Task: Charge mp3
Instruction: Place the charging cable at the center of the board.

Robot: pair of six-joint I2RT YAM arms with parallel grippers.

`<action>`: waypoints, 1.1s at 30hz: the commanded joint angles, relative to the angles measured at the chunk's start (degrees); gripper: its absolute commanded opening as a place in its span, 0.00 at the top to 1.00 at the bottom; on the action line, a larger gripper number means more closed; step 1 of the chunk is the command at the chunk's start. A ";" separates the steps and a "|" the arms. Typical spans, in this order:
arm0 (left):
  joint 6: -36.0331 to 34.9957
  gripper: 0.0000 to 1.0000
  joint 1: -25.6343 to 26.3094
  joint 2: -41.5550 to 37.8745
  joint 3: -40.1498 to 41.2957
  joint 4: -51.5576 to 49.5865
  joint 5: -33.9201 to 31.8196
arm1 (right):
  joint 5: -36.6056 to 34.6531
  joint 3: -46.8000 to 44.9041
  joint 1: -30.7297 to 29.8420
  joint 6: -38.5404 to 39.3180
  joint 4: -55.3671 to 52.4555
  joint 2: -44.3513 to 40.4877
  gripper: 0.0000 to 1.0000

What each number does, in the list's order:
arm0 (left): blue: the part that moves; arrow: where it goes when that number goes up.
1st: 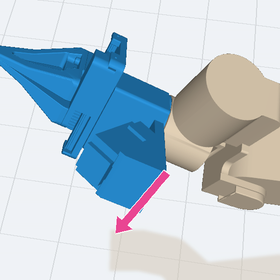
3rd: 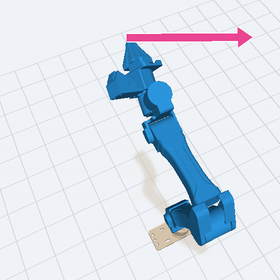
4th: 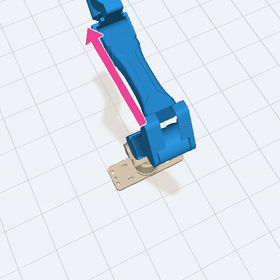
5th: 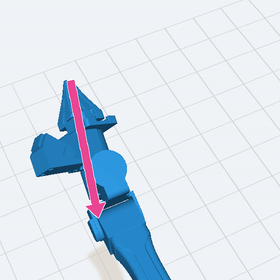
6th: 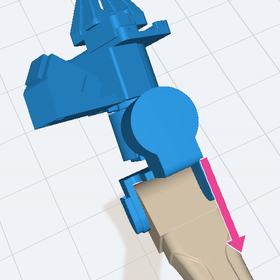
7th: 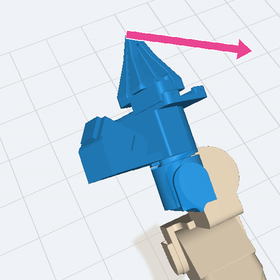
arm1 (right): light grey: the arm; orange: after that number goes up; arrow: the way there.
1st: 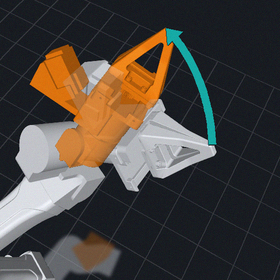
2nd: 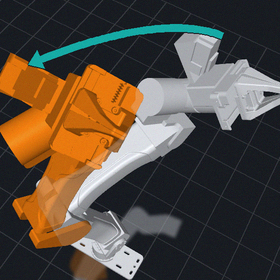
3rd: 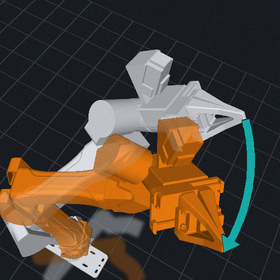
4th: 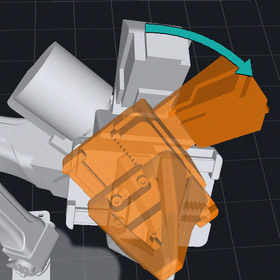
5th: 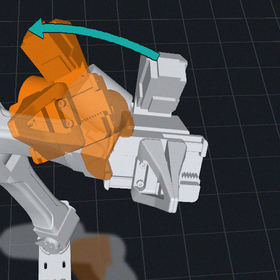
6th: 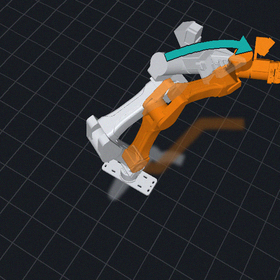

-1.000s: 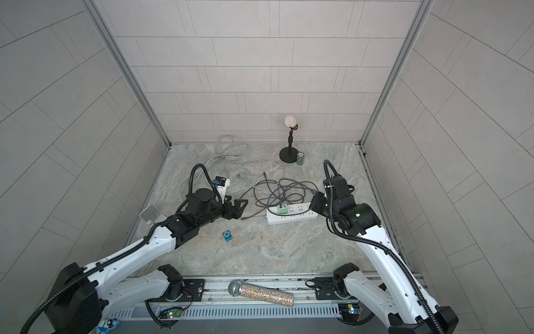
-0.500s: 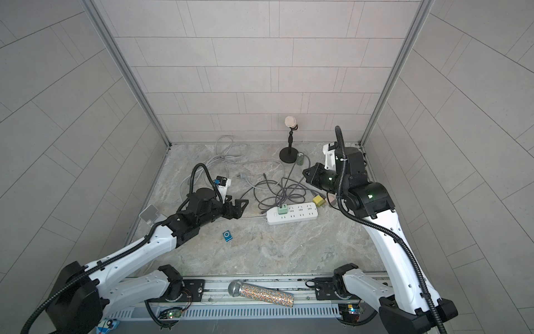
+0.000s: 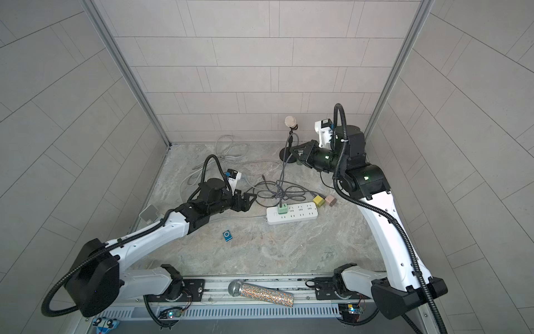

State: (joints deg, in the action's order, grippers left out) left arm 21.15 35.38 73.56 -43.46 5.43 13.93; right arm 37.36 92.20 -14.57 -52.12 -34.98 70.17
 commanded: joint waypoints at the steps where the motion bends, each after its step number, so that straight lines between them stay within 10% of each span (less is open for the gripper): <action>1: 0.29 0.07 0.00 1.41 -2.39 2.78 1.90 | 2.67 3.62 0.13 -1.94 4.32 0.54 1.00; 17: 0.65 0.14 0.51 11.83 -11.32 4.33 8.96 | 3.16 0.16 0.15 0.82 2.81 0.14 1.00; 33: -3.33 0.86 0.66 18.90 -15.05 0.87 10.16 | 4.92 -8.75 2.25 2.67 -0.06 -5.95 1.00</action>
State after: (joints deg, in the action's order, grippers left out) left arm 19.42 35.81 92.40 -56.90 7.16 24.36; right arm 40.97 84.31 -12.71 -50.39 -35.00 66.19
